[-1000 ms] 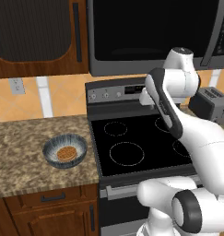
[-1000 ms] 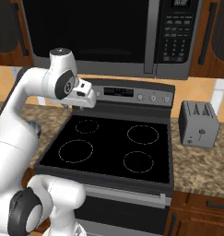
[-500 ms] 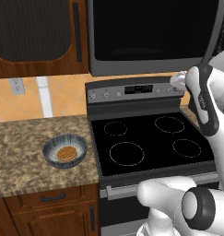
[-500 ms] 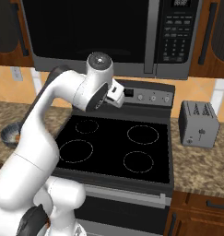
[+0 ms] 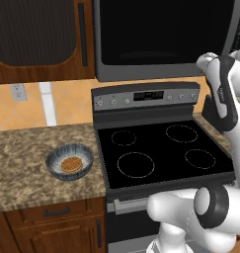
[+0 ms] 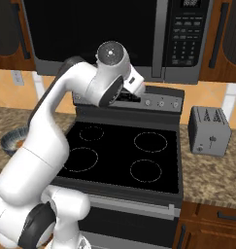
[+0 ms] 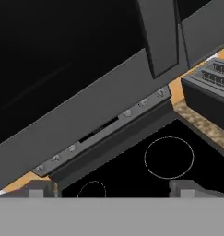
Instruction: Open the microwave, place the bowl with waffle inside the microwave, then close the microwave door and turn it on.
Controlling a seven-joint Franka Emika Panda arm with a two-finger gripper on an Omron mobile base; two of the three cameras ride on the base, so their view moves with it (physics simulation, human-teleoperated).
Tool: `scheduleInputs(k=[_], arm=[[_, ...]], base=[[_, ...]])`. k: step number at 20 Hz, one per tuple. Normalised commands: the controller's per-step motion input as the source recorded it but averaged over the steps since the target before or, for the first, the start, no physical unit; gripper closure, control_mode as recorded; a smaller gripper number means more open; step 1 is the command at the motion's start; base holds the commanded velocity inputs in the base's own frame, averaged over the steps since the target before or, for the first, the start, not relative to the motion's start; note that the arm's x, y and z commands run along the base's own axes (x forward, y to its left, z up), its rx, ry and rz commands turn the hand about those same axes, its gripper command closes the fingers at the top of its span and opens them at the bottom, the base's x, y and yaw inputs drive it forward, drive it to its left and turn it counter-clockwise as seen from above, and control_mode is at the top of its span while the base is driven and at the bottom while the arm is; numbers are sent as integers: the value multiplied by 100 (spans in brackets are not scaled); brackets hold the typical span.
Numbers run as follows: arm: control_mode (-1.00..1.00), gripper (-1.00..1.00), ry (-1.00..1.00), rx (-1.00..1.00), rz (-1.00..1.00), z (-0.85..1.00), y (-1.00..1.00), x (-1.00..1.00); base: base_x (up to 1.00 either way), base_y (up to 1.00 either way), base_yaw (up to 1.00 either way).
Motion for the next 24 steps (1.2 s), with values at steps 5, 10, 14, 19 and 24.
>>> scheduleInputs(k=[5,10,14,19,24], arm=[[-100,-100,-35,8,5,46,-89,0],[-100,-100,0,6,1,30,-60,2],[-100,-100,1,0,0,0,-9,1],[-100,-100,-13,3,4,20,-1,0],[-100,-100,-10,0,6,67,1,0]], base=[[0,0,0],[0,0,0],[0,0,0],[0,0,0],[0,0,0]])
